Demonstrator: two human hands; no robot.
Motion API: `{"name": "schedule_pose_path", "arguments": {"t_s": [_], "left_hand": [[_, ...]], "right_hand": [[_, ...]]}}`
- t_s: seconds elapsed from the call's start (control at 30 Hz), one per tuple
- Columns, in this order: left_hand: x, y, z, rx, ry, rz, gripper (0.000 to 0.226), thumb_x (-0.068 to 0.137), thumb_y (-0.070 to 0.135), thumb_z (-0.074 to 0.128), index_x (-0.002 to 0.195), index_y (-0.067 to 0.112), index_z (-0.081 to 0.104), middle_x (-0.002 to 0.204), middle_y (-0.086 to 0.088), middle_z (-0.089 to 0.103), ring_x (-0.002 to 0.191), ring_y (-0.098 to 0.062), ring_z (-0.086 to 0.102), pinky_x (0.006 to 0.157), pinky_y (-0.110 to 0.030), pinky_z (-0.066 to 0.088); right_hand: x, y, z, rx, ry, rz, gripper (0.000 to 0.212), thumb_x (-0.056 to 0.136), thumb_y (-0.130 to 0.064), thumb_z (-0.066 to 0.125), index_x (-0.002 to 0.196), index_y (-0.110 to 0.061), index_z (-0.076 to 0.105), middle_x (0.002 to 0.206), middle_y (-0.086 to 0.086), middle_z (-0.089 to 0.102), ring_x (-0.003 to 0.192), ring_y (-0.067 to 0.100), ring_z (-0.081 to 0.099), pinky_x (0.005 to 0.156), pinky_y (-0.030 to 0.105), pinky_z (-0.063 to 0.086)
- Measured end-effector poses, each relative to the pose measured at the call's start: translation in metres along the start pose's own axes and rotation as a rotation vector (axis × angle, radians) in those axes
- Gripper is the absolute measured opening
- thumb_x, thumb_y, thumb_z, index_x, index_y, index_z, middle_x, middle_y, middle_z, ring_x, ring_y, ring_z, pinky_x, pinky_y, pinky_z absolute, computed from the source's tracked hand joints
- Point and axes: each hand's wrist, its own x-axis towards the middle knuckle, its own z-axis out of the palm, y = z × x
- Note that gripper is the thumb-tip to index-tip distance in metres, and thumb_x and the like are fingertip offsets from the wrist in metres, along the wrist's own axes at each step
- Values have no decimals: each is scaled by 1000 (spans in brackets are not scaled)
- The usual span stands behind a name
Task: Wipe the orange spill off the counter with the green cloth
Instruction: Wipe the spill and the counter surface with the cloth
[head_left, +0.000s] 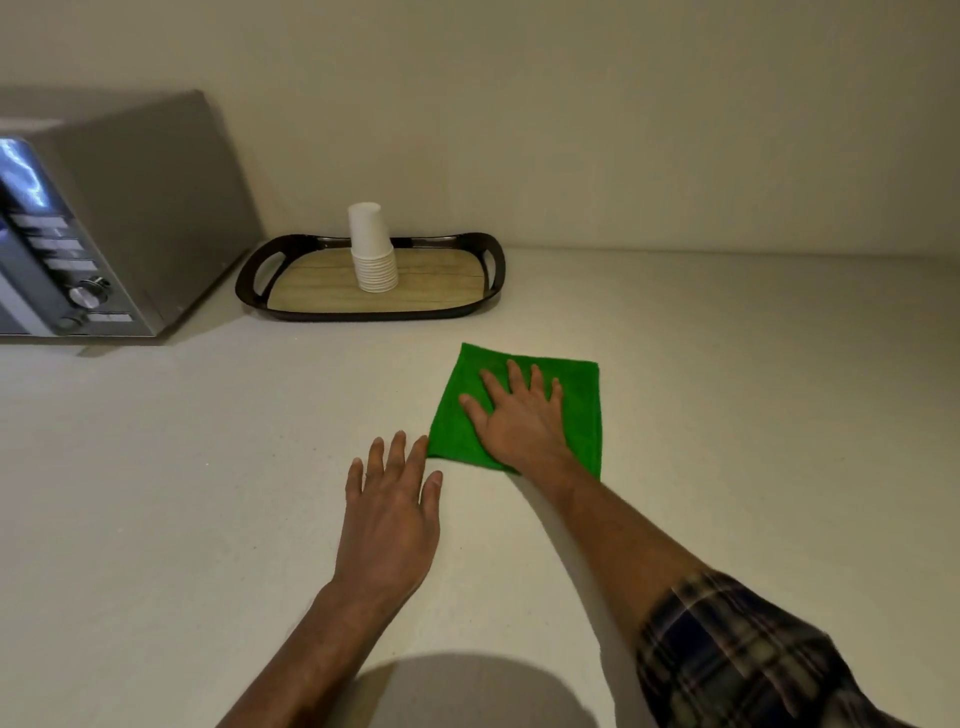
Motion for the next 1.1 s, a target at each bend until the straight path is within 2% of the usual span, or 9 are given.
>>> {"name": "schedule_pose_path", "arguments": {"t_s": [0.13, 0.27, 0.4, 0.5, 0.63, 0.73, 0.9, 1.0, 1.1], "left_hand": [[0, 0, 1, 63, -19, -9, 57, 103, 44, 20, 156, 25, 22, 167, -2, 18, 155, -22, 10, 127, -42, 5], [-1, 0, 1, 92, -33, -6, 58, 103, 45, 18, 156, 24, 21, 167, -2, 17, 155, -22, 9, 127, -43, 5], [-2, 2, 0, 99, -32, -4, 57, 103, 43, 21, 156, 22, 25, 166, -4, 21, 155, -25, 12, 126, -44, 7], [-1, 3, 1, 112, -34, -8, 57, 103, 42, 22, 155, 20, 27, 165, -6, 23, 155, -26, 14, 126, -45, 8], [-1, 3, 0, 112, -44, -27, 56, 103, 41, 23, 155, 20, 27, 165, -7, 23, 154, -28, 14, 126, -47, 10], [-2, 6, -1, 110, -47, -29, 56, 103, 40, 25, 155, 19, 28, 165, -8, 24, 154, -29, 15, 125, -47, 11], [-2, 10, -5, 128, -33, -37, 52, 103, 35, 34, 151, 16, 36, 161, -12, 31, 151, -33, 23, 123, -49, 15], [-3, 13, -4, 126, -17, -37, 50, 102, 34, 38, 149, 16, 41, 159, -14, 36, 149, -35, 27, 120, -50, 18], [-5, 16, -2, 129, -11, -30, 50, 102, 36, 34, 147, 14, 42, 156, -17, 40, 146, -39, 30, 118, -56, 22]], "right_hand": [[20, 44, -11, -16, 1, 81, 78, 92, -76, 6, 157, -34, 18, 168, 11, 11, 152, 38, 6, 120, 62, -1], [8, 118, -25, -30, 28, 211, 78, 92, -76, 5, 157, -34, 19, 168, 10, 12, 152, 37, 10, 121, 61, 2], [-46, 202, -42, -51, 57, 339, 83, 89, -79, 1, 156, -35, 20, 168, 9, 14, 152, 37, 13, 121, 61, 9], [-112, 234, -49, -80, 97, 347, 88, 87, -79, -3, 155, -31, 26, 165, 12, 23, 148, 39, 22, 118, 62, 18], [-206, 216, -43, -111, 106, 283, 84, 92, -73, 2, 152, -26, 37, 161, 15, 32, 145, 40, 30, 116, 62, 24], [-251, 167, -32, -116, 81, 195, 79, 92, -74, 5, 152, -33, 38, 163, 11, 28, 149, 37, 25, 119, 60, 20], [-243, 90, -14, 28, 63, -84, 68, 97, -73, 20, 152, -36, 34, 165, 7, 22, 153, 34, 13, 122, 59, 7], [-197, 95, -19, 27, 44, -54, 72, 95, -74, 17, 154, -34, 31, 166, 9, 19, 153, 35, 10, 122, 59, -1], [-160, 143, -33, 16, 38, 96, 74, 95, -74, 16, 155, -32, 26, 167, 9, 15, 153, 34, 7, 122, 58, -4]]}}
